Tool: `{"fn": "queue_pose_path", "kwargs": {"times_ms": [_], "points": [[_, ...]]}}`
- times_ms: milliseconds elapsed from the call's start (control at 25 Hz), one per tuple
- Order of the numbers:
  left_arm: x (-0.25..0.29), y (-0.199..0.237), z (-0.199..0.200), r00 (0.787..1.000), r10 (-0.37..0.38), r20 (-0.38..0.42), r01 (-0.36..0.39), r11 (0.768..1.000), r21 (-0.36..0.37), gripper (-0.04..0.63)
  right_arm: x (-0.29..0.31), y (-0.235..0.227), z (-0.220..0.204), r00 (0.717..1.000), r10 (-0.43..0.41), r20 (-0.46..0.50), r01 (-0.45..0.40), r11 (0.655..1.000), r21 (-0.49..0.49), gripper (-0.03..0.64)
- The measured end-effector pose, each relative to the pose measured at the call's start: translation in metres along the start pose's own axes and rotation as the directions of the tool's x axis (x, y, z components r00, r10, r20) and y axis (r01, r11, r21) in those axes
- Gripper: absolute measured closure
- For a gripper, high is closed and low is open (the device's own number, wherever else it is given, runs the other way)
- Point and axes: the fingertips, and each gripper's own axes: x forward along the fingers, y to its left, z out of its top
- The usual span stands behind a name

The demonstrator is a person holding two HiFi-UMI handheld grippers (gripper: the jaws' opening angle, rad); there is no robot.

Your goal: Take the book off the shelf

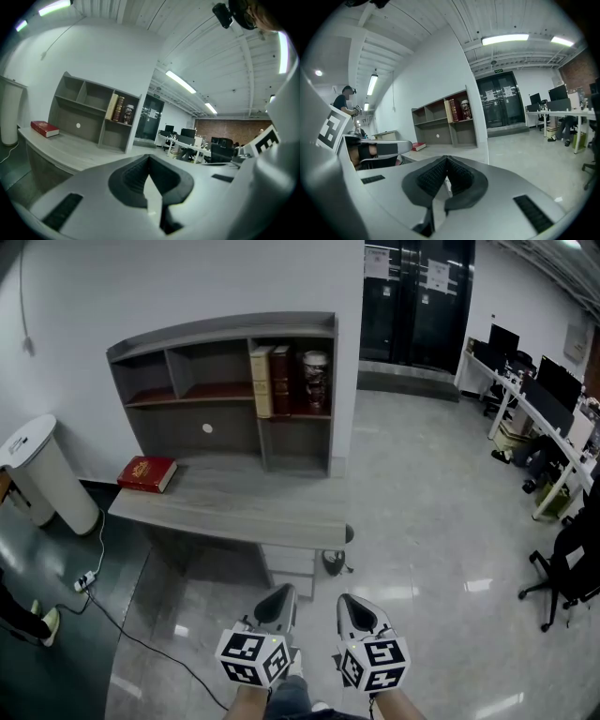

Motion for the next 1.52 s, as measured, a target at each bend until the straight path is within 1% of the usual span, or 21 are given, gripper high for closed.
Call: {"fn": "queue_pose_path", "kwargs": {"times_ms": [400,680,960,1160,1520], "points": [[0.054,0.062,0.021,1.000,0.009,-0.019,-0.009,1.000,-0.009,0.583,0.084,0.000,0.019,1.000,0.007,-0.027,-0.007,1.000,0.001,0.609],[0.093,0.106,0.042,0.999,0.011,-0.042,-0.010,1.000,0.018,0.583,0.140,0.001,0.034,0.999,-0.010,-0.035,0.010,1.000,0.010,0.609],[0.139,0.144,0.067,0.999,-0.005,-0.043,0.006,0.999,0.034,0.582,0.191,-0.004,0.052,0.999,-0.037,-0.026,0.037,0.999,0.016,0.609],[0.171,0.164,0.081,0.999,-0.023,-0.048,0.025,0.999,0.035,0.582,0.216,-0.010,0.059,0.998,-0.062,-0.028,0.062,0.998,0.009,0.609],[0.227,0.190,0.109,1.000,-0.007,-0.029,0.008,0.999,0.039,0.581,0.252,-0.026,0.067,0.995,-0.079,-0.053,0.079,0.997,-0.002,0.609]]}}
